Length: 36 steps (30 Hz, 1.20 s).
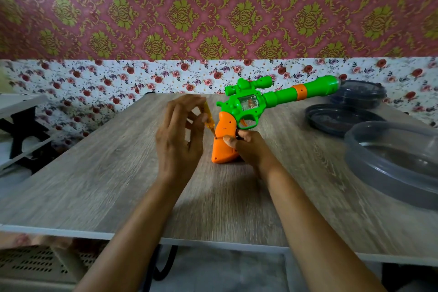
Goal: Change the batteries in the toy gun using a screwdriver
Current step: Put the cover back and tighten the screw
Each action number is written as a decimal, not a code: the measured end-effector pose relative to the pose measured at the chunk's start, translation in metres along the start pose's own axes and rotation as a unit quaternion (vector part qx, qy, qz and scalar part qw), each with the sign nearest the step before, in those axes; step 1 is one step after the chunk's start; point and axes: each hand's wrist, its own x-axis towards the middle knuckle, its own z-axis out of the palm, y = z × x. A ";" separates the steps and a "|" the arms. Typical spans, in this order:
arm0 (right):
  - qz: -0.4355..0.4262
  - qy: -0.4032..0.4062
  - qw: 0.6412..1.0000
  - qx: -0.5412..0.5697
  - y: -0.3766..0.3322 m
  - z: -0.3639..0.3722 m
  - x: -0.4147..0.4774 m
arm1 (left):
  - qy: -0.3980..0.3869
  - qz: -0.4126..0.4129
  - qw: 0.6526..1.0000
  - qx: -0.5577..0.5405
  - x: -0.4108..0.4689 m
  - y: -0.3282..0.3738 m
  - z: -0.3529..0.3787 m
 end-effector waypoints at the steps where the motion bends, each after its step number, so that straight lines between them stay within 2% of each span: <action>1: 0.000 0.001 1.000 0.003 0.000 0.000 0.000 | -0.004 -0.002 1.000 0.003 0.000 0.001 0.000; 11: 0.006 -0.002 1.000 0.014 0.001 0.001 0.000 | -0.021 -0.008 0.998 -0.053 -0.001 0.003 0.001; 17: 0.017 0.005 1.000 0.020 0.001 0.002 0.002 | 0.025 -0.047 0.997 -0.049 -0.001 0.002 0.000; 24: 0.015 0.002 1.000 0.014 0.001 0.001 0.001 | -0.025 -0.044 0.999 -0.006 -0.003 -0.001 0.001; 28: 0.013 -0.002 1.000 0.012 0.001 0.001 0.001 | -0.040 -0.030 0.999 -0.018 -0.002 0.001 0.000; 36: 0.010 -0.002 1.000 0.013 0.002 0.001 0.002 | -0.007 0.000 1.000 0.010 -0.002 -0.002 -0.001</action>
